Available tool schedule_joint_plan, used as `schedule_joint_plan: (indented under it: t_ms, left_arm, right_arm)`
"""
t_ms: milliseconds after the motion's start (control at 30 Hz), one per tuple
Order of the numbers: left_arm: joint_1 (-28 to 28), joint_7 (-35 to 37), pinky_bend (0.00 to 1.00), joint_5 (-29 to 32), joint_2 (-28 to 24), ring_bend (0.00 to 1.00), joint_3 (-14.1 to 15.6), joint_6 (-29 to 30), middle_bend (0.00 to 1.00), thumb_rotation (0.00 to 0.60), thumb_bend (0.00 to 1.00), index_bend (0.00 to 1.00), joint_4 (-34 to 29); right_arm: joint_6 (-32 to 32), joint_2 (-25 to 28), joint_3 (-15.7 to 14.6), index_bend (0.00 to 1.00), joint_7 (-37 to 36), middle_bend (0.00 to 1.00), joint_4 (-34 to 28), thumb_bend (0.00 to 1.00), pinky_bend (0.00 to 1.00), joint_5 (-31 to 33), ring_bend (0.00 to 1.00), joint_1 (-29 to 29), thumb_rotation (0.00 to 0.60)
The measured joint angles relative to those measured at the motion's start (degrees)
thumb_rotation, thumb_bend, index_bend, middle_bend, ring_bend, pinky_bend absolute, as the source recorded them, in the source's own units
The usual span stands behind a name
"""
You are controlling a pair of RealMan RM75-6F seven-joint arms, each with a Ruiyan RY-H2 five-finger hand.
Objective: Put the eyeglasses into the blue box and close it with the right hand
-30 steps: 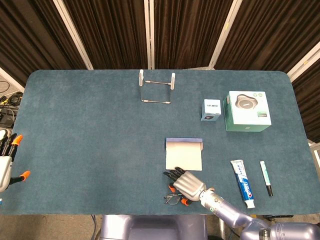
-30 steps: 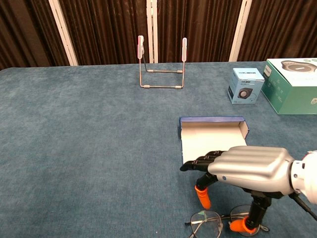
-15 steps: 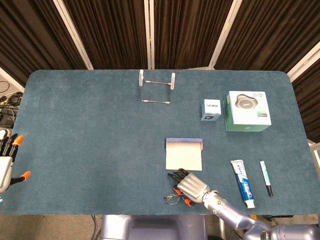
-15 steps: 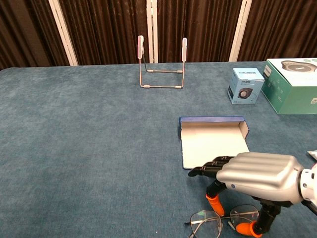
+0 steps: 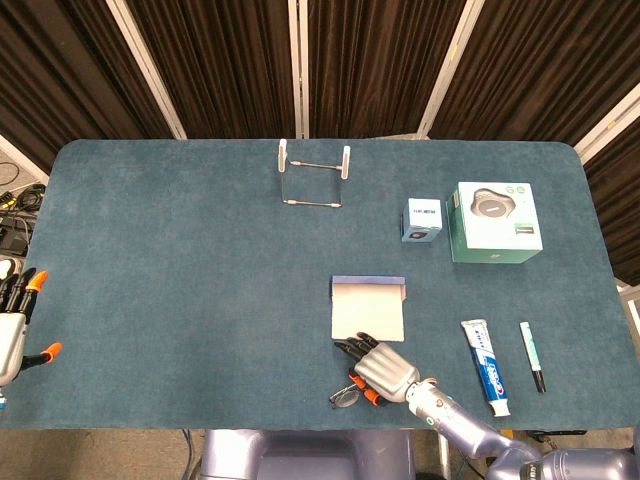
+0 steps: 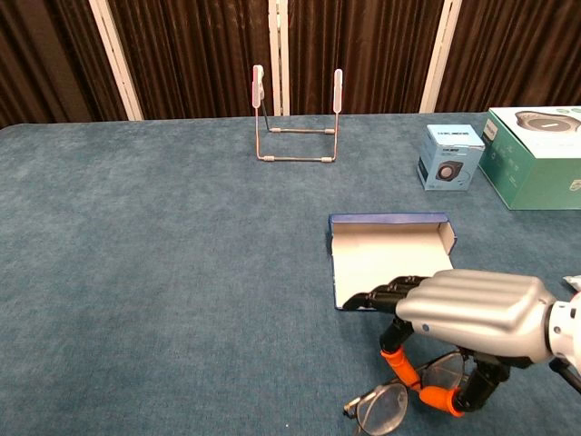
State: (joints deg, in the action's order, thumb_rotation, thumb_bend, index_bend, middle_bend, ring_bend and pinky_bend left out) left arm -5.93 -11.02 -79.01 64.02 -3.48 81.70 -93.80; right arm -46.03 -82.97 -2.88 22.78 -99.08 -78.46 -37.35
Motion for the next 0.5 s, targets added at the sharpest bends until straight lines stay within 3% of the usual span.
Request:
schedule_joint_plan:
  t_ms: [333,500]
  left_arm:
    - [-0.1,0.9,0.0,0.2,-0.3,0.0,-0.1,-0.2,0.0,0.6,0.0,0.0,0.0]
    - [-0.2,1.9,0.0,0.8,-0.5,0.0,-0.3,-0.6,0.0,0.6,0.0,0.0,0.2]
  right_arm:
    - [-1.7,-0.1,4.5,0.62,-3.9,0.0,0.5,0.38,0.0,3.0,0.0,-0.7,0.6]
    - [-2.1,-2.9,8.3,0.62,-2.4,0.0,3.7,0.38,0.0,8.2,0.0,-2.5,0.6]
